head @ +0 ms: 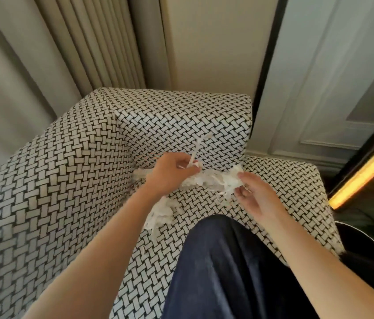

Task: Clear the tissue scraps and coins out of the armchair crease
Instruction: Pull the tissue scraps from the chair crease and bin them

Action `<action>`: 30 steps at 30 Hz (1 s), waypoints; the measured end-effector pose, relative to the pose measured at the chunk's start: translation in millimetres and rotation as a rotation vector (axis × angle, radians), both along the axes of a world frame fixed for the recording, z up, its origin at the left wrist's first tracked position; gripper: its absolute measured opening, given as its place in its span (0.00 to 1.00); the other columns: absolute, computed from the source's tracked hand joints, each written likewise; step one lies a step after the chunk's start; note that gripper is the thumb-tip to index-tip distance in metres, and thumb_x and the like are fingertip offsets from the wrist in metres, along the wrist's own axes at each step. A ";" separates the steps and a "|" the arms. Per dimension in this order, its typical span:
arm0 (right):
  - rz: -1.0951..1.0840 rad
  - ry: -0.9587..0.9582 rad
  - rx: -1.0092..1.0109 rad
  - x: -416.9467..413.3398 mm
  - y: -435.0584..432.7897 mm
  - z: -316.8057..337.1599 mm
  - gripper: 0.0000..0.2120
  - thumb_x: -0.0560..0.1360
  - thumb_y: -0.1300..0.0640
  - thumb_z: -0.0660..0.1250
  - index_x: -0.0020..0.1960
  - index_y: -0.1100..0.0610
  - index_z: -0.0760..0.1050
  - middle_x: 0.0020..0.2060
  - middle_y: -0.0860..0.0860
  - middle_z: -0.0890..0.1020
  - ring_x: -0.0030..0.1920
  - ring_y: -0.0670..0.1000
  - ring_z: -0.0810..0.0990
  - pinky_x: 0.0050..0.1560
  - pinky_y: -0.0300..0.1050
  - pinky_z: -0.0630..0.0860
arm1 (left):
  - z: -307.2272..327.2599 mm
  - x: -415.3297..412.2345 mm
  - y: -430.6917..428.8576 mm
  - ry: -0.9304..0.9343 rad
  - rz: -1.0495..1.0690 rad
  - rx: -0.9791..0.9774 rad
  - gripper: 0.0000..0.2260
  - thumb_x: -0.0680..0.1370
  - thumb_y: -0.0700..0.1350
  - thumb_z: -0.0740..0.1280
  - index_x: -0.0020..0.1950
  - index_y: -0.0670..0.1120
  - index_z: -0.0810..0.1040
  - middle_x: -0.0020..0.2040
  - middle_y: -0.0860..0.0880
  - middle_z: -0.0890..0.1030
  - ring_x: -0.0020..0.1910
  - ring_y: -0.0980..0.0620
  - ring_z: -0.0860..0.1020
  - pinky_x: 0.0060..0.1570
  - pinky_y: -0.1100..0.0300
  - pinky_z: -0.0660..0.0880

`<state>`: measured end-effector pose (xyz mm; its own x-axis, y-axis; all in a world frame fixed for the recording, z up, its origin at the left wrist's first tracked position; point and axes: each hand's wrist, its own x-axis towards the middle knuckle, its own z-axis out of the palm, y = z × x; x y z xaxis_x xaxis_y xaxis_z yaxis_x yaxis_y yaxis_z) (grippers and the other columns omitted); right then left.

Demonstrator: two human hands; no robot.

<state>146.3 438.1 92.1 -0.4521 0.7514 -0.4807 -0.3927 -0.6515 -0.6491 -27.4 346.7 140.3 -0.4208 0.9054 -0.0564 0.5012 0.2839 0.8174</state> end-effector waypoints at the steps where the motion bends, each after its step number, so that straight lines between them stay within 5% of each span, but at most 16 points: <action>1: -0.020 -0.004 -0.006 14.3 5.1 0.6 0.05 0.74 0.68 0.65 0.48 0.61 0.73 0.49 0.57 0.79 0.49 0.51 0.77 0.47 0.43 0.76 | -2.1 9.4 9.8 0.005 -0.031 -0.012 0.06 0.75 0.47 0.69 0.49 0.46 0.81 0.40 0.53 0.80 0.35 0.59 0.75 0.38 0.66 0.71; 5: -0.084 -0.025 -0.036 65.1 21.6 3.2 0.07 0.74 0.66 0.66 0.52 0.62 0.74 0.50 0.57 0.80 0.49 0.51 0.78 0.47 0.42 0.77 | -12.4 49.0 46.6 0.029 -0.138 -0.059 0.10 0.75 0.50 0.69 0.52 0.45 0.80 0.39 0.52 0.78 0.34 0.58 0.73 0.42 0.61 0.73; 7: -0.146 -0.058 -0.047 95.9 32.4 0.1 0.10 0.73 0.65 0.68 0.54 0.62 0.75 0.51 0.56 0.80 0.50 0.50 0.78 0.48 0.41 0.77 | -20.7 76.6 68.6 0.048 -0.216 -0.085 0.05 0.76 0.49 0.68 0.44 0.48 0.79 0.38 0.51 0.77 0.33 0.58 0.71 0.39 0.63 0.69; 9: -0.238 -0.098 -0.083 128.0 42.0 -5.1 0.15 0.72 0.64 0.69 0.59 0.62 0.75 0.54 0.57 0.80 0.52 0.50 0.79 0.46 0.40 0.77 | -31.3 106.5 90.3 0.086 -0.297 -0.106 0.05 0.76 0.50 0.68 0.44 0.49 0.78 0.41 0.51 0.77 0.40 0.54 0.75 0.45 0.61 0.71; 13: -0.405 -0.182 -0.159 185.6 57.2 -20.5 0.11 0.72 0.64 0.70 0.54 0.61 0.75 0.52 0.57 0.79 0.51 0.50 0.78 0.43 0.39 0.76 | -49.9 163.7 124.0 0.162 -0.430 -0.182 0.20 0.77 0.52 0.66 0.64 0.41 0.75 0.61 0.46 0.78 0.59 0.50 0.76 0.54 0.60 0.69; 21: -0.603 -0.223 -0.221 265.5 88.1 -50.5 0.03 0.74 0.65 0.68 0.46 0.61 0.74 0.65 0.60 0.74 0.57 0.48 0.75 0.57 0.39 0.74 | -73.4 262.0 171.0 0.188 -0.599 -0.134 0.09 0.78 0.47 0.64 0.53 0.45 0.81 0.50 0.50 0.81 0.49 0.53 0.77 0.48 0.59 0.72; 25: -0.698 -0.145 -0.233 296.2 102.4 -53.0 0.11 0.74 0.65 0.68 0.55 0.62 0.73 0.58 0.55 0.74 0.49 0.47 0.75 0.43 0.37 0.75 | -72.5 301.8 192.9 0.115 -0.621 -0.054 0.09 0.78 0.47 0.65 0.54 0.46 0.81 0.49 0.50 0.82 0.47 0.55 0.77 0.48 0.61 0.72; 30: -0.741 -0.101 -0.245 320.6 113.7 -60.0 0.07 0.74 0.65 0.68 0.52 0.62 0.74 0.56 0.56 0.73 0.53 0.47 0.74 0.47 0.37 0.75 | -80.1 330.1 212.6 0.112 -0.636 -0.061 0.09 0.78 0.48 0.65 0.51 0.46 0.81 0.45 0.50 0.82 0.46 0.54 0.77 0.47 0.60 0.73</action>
<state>466.9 551.8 32.2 0.1801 0.7070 -0.6839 -0.7274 -0.3723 -0.5764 302.7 559.3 60.2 0.1900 0.9764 -0.1025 0.6679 -0.0520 0.7424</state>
